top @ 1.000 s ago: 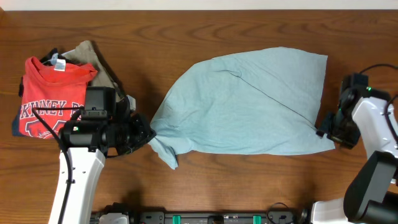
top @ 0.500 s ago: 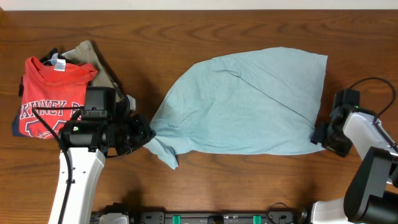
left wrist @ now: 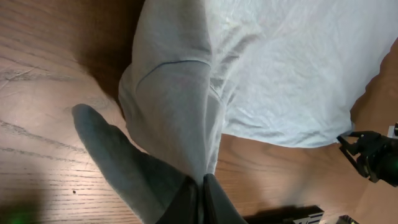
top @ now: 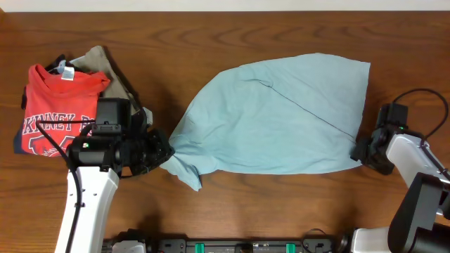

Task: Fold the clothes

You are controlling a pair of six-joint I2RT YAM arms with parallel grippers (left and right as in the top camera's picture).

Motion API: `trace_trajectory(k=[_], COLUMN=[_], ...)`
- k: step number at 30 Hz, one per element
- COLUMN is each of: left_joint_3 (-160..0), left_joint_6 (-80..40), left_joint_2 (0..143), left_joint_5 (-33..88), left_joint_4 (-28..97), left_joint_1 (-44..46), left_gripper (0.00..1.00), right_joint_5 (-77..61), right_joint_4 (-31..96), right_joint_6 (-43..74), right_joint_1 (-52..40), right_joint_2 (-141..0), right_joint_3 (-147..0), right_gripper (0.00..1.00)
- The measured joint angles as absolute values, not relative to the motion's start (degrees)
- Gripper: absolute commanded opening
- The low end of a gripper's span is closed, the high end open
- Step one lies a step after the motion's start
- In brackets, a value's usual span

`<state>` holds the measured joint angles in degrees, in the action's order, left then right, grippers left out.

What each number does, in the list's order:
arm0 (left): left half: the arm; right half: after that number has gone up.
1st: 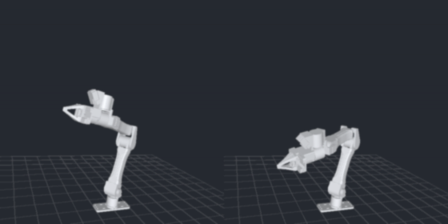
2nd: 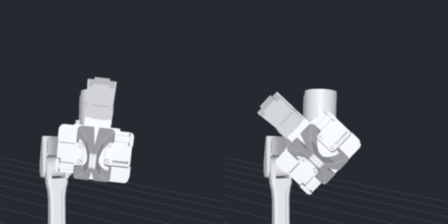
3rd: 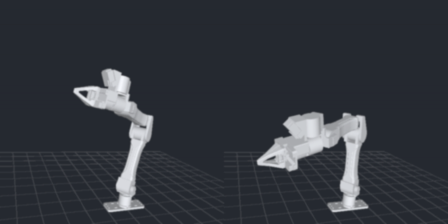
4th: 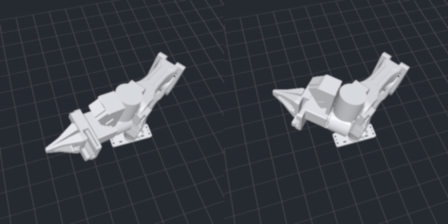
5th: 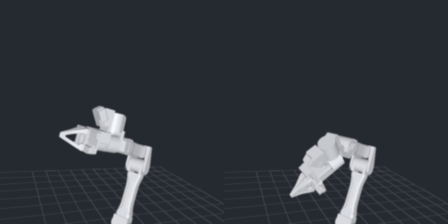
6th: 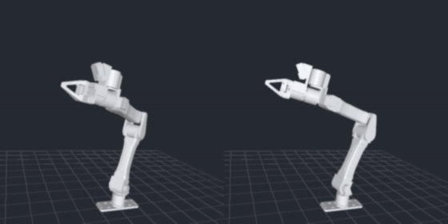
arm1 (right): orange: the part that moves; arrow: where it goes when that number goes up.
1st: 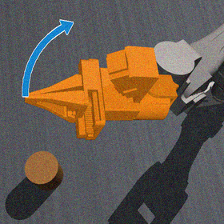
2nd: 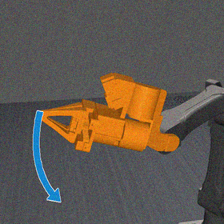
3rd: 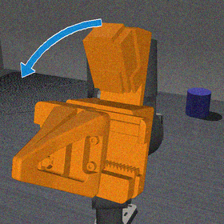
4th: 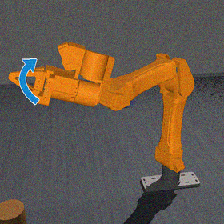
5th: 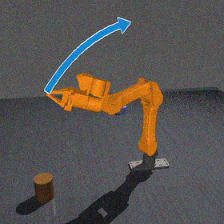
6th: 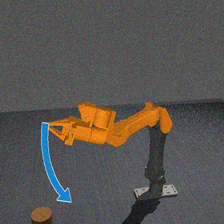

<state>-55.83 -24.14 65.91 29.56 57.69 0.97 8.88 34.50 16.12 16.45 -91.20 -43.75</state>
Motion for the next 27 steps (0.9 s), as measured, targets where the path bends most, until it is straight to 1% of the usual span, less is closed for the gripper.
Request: trace_trajectory(k=[1, 9, 10, 13, 16, 19, 21, 23, 25, 26, 27], left_joint_3=[-55.83, -55.83, -55.83, -55.83, -55.83, -55.83, -55.83, -55.83, -55.83, -55.83, -55.83], left_joint_6=[-24.14, -24.14, -24.14, -24.14, -24.14, -24.14, -24.14, -24.14, -24.14, -24.14, -24.14], left_joint_2=[65.91, 65.91, 65.91, 65.91, 65.91, 65.91, 65.91, 65.91, 65.91, 65.91, 65.91], left_joint_5=[29.58, 29.56, 29.56, 29.56, 29.56, 29.56, 29.56, 29.56, 29.56, 29.56, 29.56], left_joint_4=[57.71, 57.69, 57.69, 57.74, 57.98, 58.08, 58.08, 58.08, 58.08, 58.08, 58.08], left_joint_1=[0.97, 0.97, 0.97, 0.97, 0.97, 0.97, 0.97, 0.97, 0.97, 0.97, 0.97], left_gripper=[0.06, 0.06, 0.06, 0.06, 0.06, 0.06, 0.06, 0.06, 0.06, 0.06, 0.06], right_joint_5=[8.64, 7.88, 7.86, 7.79, 7.77, 7.66, 7.38, 6.81, 5.91, 5.52, 5.3], right_joint_4=[34.33, 33.12, 32.93, 31.62, 29.8, 27.51, 26.02, 24.97, 24.03, 23.59, 23.18], right_joint_6=[16.1, 16.12, 16.1, 16.1, 15.99, 15.97, 15.94, 15.77, 15.59, 15.38, 15.44], right_joint_1=[16.45, 16.45, 16.43, 16.45, 16.45, 16.45, 16.45, 16.45, 16.43, 16.43, 16.43], right_joint_2=[-91.2, -91.22, -91.22, -91.22, -91.02, -90.48, -90.32, -90.24, -90.26, -90.28, -90.32], right_joint_3=[-43.72, -43.55, -43.51, -43.27, -42.7, -41.63, -41.1, -40.73, -40.53, -40.4, -40.32], right_gripper=[0.47, 0.46, 0.46, 0.53, 0.54, 0.53, 0.49, 0.38, 0.23, 0.19, 0.18])
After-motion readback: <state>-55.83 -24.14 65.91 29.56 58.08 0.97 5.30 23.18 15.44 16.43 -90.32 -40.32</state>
